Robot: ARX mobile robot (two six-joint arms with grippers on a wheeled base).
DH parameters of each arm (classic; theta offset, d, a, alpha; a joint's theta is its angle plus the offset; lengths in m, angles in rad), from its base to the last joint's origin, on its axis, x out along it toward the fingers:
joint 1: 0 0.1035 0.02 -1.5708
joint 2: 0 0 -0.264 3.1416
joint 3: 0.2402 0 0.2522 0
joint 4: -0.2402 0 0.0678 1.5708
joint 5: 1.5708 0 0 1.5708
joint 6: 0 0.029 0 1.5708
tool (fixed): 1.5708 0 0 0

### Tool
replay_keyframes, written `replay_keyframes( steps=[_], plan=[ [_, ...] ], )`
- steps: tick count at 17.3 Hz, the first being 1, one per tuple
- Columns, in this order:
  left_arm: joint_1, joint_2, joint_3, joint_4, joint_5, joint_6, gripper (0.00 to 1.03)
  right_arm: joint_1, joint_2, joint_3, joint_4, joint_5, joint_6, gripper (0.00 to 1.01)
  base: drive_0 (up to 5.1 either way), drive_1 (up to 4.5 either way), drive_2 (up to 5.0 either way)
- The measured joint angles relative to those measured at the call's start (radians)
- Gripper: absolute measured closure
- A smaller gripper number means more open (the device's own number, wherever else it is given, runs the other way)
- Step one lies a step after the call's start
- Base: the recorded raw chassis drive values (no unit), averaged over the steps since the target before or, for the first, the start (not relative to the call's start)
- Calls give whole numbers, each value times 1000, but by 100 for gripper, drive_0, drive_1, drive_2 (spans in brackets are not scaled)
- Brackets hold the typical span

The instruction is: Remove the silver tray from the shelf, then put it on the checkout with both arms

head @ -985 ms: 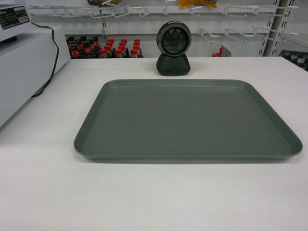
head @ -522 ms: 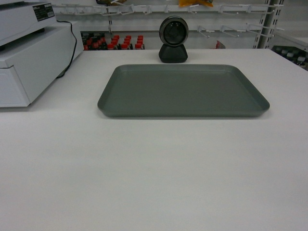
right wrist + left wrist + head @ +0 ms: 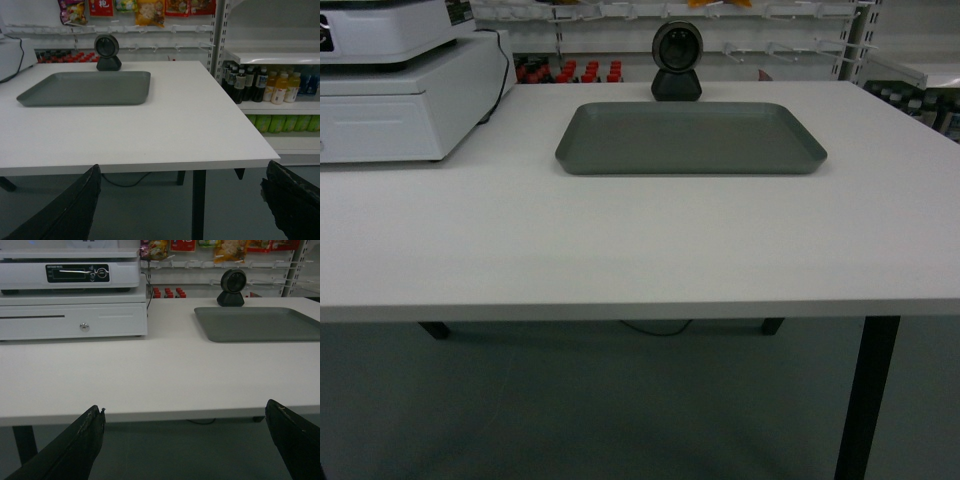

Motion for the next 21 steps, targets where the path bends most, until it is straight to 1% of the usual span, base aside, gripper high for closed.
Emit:
replay_keyframes(
  steps=[6,21],
  plan=[
    [0,0,0,6,0,0,5,0,0,0,8,0,0,3,5,-412,422],
    [0,0,0,5,0,0,5,0,0,0,5,0,0,3,0,0,0]
  ],
)
